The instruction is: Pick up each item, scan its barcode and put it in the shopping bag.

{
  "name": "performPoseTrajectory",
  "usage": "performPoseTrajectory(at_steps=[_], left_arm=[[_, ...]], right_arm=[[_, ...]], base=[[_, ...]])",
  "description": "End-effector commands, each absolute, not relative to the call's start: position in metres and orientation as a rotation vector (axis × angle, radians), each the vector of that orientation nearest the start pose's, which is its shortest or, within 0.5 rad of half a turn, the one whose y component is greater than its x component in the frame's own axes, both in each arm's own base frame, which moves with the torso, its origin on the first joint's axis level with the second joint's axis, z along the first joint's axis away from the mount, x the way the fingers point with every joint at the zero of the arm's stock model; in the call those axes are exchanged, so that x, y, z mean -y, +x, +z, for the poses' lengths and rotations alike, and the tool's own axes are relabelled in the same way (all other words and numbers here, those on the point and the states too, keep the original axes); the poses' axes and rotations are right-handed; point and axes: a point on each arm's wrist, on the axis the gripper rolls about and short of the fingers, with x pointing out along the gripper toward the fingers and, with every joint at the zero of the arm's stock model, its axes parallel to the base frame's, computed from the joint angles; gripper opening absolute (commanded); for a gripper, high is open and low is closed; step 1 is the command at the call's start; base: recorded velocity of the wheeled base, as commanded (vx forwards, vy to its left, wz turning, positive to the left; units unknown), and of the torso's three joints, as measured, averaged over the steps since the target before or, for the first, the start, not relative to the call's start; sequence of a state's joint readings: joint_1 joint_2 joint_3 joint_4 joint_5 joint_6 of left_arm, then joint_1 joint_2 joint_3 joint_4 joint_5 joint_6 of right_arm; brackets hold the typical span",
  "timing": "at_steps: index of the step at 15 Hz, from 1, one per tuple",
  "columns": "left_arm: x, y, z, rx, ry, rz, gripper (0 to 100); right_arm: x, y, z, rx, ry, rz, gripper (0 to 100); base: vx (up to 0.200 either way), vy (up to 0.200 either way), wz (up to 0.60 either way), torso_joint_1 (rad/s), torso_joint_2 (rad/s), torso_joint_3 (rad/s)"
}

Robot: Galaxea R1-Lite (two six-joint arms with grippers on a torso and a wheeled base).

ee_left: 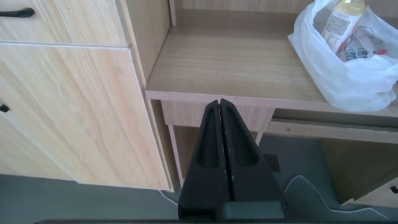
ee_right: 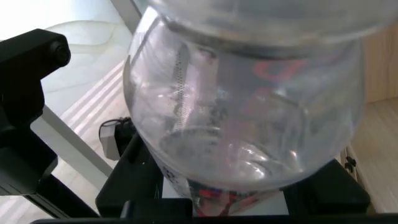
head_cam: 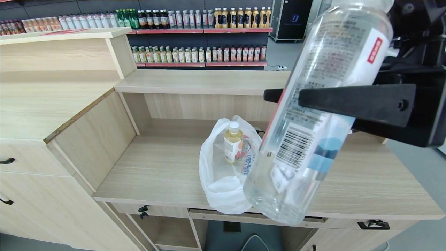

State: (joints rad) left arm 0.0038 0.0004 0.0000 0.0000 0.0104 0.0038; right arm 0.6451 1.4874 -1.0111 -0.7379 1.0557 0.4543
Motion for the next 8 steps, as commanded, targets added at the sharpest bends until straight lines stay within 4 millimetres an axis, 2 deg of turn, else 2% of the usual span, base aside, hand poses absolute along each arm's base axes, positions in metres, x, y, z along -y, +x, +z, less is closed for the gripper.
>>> performPoseTrajectory(at_steps=[1, 8], left_arm=[[-0.0001, -0.0228, 0.0755, 0.0, 0.005, 0.015, 0], [-0.0001, -0.0228, 0.0755, 0.0, 0.005, 0.015, 0]], right_arm=[[-0.1726, 0.1938, 0.3043, -0.128, 0.285, 1.722, 0], [-0.1704, 0.1923, 0.3047, -0.206, 0.347, 1.716, 0]], base=[[0.0, 0.0, 0.0, 0.0, 0.0, 0.0], [0.0, 0.0, 0.0, 0.0, 0.0, 0.0]])
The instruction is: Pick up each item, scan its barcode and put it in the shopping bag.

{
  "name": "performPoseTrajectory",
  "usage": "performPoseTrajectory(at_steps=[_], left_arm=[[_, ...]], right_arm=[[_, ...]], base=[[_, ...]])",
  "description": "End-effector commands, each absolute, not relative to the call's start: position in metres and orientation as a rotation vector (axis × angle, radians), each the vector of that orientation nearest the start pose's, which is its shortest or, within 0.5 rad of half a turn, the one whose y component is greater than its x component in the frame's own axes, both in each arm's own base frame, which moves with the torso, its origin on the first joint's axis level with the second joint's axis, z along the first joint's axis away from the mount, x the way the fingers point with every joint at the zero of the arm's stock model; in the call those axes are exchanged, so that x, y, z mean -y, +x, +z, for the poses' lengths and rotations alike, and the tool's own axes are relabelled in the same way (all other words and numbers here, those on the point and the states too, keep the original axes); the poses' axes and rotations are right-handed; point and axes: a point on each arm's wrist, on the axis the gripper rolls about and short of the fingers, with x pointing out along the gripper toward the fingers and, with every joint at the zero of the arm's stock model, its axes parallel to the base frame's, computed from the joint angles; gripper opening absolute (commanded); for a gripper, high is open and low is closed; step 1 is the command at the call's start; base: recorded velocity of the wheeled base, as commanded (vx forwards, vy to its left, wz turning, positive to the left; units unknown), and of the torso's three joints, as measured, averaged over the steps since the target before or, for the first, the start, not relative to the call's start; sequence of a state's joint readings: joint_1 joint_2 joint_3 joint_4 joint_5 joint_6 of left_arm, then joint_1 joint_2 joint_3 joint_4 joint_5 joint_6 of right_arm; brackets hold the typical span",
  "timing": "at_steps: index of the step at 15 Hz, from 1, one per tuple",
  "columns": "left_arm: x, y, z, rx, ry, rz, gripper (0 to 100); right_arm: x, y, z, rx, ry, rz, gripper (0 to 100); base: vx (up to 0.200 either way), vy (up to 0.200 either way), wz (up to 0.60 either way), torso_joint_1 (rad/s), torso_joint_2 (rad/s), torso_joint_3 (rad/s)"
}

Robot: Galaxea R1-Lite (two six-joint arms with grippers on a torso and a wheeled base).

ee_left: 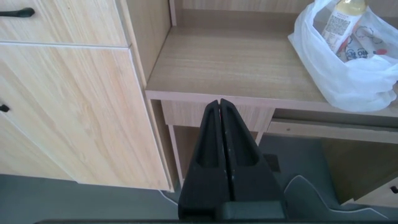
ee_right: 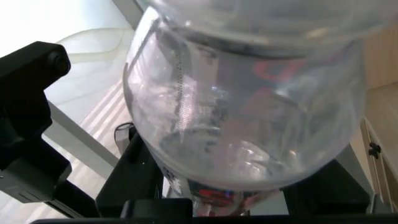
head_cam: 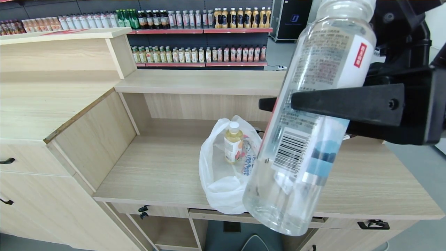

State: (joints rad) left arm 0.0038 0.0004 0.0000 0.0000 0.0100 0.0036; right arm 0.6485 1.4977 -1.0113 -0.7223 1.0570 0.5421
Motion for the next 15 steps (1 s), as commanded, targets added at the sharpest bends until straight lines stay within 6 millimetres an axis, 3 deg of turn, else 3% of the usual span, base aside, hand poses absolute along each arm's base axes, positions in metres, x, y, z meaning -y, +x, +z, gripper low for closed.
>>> performPoseTrajectory(at_steps=[1, 7, 15], left_arm=[[0.0, -0.023, 0.075, 0.0, 0.005, 0.015, 0], [0.0, -0.023, 0.075, 0.0, 0.005, 0.015, 0], [0.0, -0.023, 0.075, 0.0, 0.003, 0.015, 0]], right_arm=[[-0.171, 0.193, 0.303, -0.207, 0.342, 1.719, 0], [-0.166, 0.184, 0.279, -0.204, 0.264, 1.749, 0], [-0.161, 0.183, 0.279, -0.191, 0.256, 1.74, 0]], base=[[0.0, 0.0, 0.0, 0.0, 0.0, 0.0], [0.0, 0.0, 0.0, 0.0, 0.0, 0.0], [0.0, 0.0, 0.0, 0.0, 0.0, 0.0]])
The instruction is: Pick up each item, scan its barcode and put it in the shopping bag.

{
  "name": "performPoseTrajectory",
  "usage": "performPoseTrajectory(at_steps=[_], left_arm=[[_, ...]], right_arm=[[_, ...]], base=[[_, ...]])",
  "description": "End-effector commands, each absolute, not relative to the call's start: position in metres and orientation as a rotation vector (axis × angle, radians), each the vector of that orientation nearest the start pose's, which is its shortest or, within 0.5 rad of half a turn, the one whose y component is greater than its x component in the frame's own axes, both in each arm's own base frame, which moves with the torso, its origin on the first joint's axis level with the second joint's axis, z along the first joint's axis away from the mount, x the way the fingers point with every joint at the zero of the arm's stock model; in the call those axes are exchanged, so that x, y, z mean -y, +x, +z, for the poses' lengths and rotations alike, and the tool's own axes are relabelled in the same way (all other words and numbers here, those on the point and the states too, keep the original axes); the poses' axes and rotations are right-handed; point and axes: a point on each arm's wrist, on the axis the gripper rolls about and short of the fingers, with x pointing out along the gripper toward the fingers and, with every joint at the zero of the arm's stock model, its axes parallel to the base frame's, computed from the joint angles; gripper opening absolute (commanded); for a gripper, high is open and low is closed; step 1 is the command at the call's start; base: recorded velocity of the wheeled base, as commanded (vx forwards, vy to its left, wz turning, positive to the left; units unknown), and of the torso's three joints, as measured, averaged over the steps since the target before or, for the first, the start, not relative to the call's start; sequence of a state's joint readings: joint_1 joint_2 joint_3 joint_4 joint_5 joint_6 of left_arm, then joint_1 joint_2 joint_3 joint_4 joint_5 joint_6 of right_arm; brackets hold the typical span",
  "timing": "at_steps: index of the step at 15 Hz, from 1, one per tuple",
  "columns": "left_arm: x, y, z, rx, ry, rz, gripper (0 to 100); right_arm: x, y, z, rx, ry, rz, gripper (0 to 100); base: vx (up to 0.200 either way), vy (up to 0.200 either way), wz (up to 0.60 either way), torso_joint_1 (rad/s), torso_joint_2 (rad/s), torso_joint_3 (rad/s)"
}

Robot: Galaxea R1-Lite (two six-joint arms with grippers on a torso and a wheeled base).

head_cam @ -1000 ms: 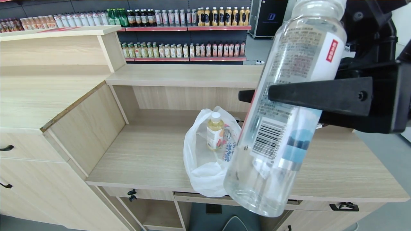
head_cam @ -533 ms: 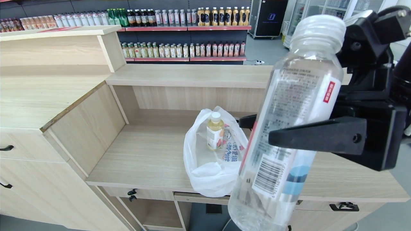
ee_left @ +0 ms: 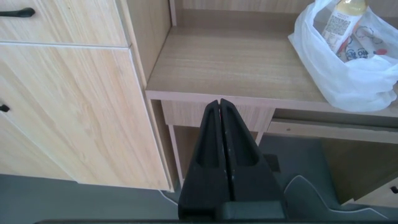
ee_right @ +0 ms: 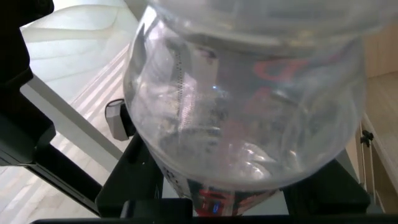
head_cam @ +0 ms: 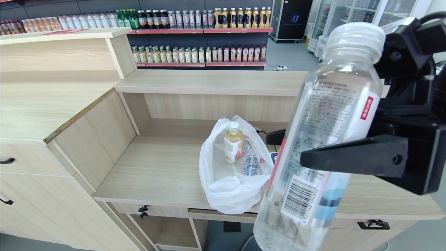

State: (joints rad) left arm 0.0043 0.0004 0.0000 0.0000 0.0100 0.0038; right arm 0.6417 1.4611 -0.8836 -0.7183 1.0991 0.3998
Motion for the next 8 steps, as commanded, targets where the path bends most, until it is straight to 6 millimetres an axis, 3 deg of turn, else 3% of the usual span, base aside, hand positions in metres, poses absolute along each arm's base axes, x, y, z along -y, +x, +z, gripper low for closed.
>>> performPoseTrajectory(at_steps=[1, 5, 8], left_arm=[[0.0, -0.023, 0.075, 0.0, 0.005, 0.015, 0], [0.0, -0.023, 0.075, 0.0, 0.003, 0.015, 0], [0.0, -0.023, 0.075, 0.0, 0.003, 0.015, 0]], right_arm=[[-0.159, 0.182, 0.277, -0.197, 0.258, 1.734, 0], [-0.156, 0.179, 0.277, -0.195, 0.255, 1.736, 0], [-0.147, 0.184, 0.288, -0.106, 0.211, 1.699, 0]], base=[[0.0, 0.0, 0.0, 0.0, 0.0, 0.0], [0.0, 0.0, 0.0, 0.0, 0.0, 0.0], [0.0, 0.0, 0.0, 0.0, 0.0, 0.0]])
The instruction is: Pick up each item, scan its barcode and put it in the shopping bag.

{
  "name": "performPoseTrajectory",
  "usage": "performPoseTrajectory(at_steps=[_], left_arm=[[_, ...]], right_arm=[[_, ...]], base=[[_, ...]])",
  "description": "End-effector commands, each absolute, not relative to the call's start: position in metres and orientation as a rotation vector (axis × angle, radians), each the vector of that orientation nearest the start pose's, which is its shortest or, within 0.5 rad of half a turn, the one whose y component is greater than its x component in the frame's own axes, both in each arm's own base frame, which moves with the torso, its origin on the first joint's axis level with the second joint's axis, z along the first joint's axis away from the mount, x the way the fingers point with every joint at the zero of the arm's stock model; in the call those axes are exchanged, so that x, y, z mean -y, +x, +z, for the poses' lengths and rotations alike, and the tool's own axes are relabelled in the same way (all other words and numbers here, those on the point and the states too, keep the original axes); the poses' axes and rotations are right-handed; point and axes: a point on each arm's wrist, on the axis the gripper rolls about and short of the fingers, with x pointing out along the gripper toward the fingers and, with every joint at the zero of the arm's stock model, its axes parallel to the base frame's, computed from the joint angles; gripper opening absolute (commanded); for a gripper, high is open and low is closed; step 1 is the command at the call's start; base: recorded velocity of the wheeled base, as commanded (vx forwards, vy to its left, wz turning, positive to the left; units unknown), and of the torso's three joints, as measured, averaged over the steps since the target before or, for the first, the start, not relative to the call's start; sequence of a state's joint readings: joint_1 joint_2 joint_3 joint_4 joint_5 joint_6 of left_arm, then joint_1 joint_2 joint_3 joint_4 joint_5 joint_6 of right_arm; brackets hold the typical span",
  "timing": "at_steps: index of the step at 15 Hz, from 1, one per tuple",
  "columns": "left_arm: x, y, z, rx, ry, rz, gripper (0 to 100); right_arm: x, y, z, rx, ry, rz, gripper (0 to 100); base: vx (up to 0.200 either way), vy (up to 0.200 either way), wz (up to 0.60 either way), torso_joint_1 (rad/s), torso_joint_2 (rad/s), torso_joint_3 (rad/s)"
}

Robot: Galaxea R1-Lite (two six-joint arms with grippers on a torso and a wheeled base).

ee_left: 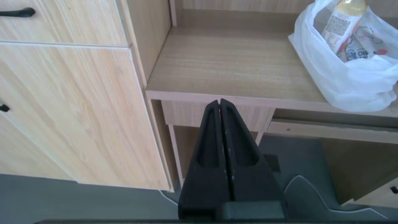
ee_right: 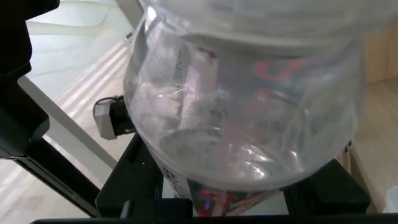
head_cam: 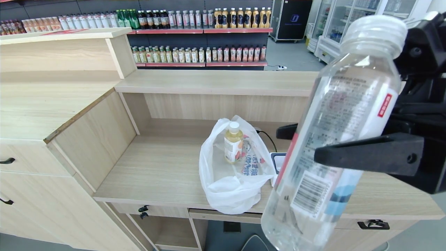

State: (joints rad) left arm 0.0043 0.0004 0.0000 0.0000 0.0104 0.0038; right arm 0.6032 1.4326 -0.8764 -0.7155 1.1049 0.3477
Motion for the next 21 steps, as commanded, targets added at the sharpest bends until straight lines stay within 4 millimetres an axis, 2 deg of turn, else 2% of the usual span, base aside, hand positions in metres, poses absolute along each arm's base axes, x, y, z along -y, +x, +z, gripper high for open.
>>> performPoseTrajectory(at_steps=[1, 3, 5, 6, 7, 9, 11, 12, 14, 16, 17, 20, 21], left_arm=[[0.0, -0.023, 0.075, 0.0, 0.005, 0.015, 0], [0.0, -0.023, 0.075, 0.0, 0.005, 0.015, 0], [0.0, -0.023, 0.075, 0.0, 0.005, 0.015, 0], [0.0, -0.023, 0.075, 0.0, 0.005, 0.015, 0], [0.0, -0.023, 0.075, 0.0, 0.003, 0.015, 0], [0.0, -0.023, 0.075, 0.0, 0.005, 0.015, 0], [0.0, -0.023, 0.075, 0.0, 0.005, 0.015, 0], [0.0, -0.023, 0.075, 0.0, 0.005, 0.015, 0], [0.0, -0.023, 0.075, 0.0, 0.005, 0.015, 0], [0.0, -0.023, 0.075, 0.0, 0.003, 0.015, 0], [0.0, -0.023, 0.075, 0.0, 0.003, 0.014, 0], [0.0, -0.023, 0.075, 0.0, 0.003, 0.015, 0], [0.0, -0.023, 0.075, 0.0, 0.003, 0.015, 0]], right_arm=[[-0.135, 0.19, 0.291, -0.022, 0.147, 1.644, 0], [-0.103, 0.2, 0.276, 0.048, 0.019, 1.485, 0], [-0.072, 0.207, 0.264, 0.037, -0.145, 1.294, 0], [-0.061, 0.207, 0.262, 0.019, -0.21, 1.219, 0], [-0.039, 0.201, 0.26, 0.005, -0.287, 1.102, 0], [-0.016, 0.192, 0.246, -0.034, -0.278, 0.973, 0], [0.009, 0.192, 0.233, -0.173, -0.237, 0.73, 0], [0.024, 0.191, 0.229, -0.293, -0.164, 0.549, 0], [0.037, 0.194, 0.23, -0.397, -0.123, 0.311, 0], [0.04, 0.197, 0.229, -0.426, -0.132, 0.23, 0], [0.041, 0.199, 0.228, -0.442, -0.155, 0.182, 0], [0.051, 0.202, 0.225, -0.563, -0.32, -0.178, 0], [0.052, 0.204, 0.227, -0.573, -0.335, -0.211, 0]], base=[[0.0, 0.0, 0.0, 0.0, 0.0, 0.0], [0.0, 0.0, 0.0, 0.0, 0.0, 0.0], [0.0, 0.0, 0.0, 0.0, 0.0, 0.0], [0.0, 0.0, 0.0, 0.0, 0.0, 0.0], [0.0, 0.0, 0.0, 0.0, 0.0, 0.0], [0.0, 0.0, 0.0, 0.0, 0.0, 0.0], [0.0, 0.0, 0.0, 0.0, 0.0, 0.0], [0.0, 0.0, 0.0, 0.0, 0.0, 0.0], [0.0, 0.0, 0.0, 0.0, 0.0, 0.0], [0.0, 0.0, 0.0, 0.0, 0.0, 0.0], [0.0, 0.0, 0.0, 0.0, 0.0, 0.0], [0.0, 0.0, 0.0, 0.0, 0.0, 0.0], [0.0, 0.0, 0.0, 0.0, 0.0, 0.0]])
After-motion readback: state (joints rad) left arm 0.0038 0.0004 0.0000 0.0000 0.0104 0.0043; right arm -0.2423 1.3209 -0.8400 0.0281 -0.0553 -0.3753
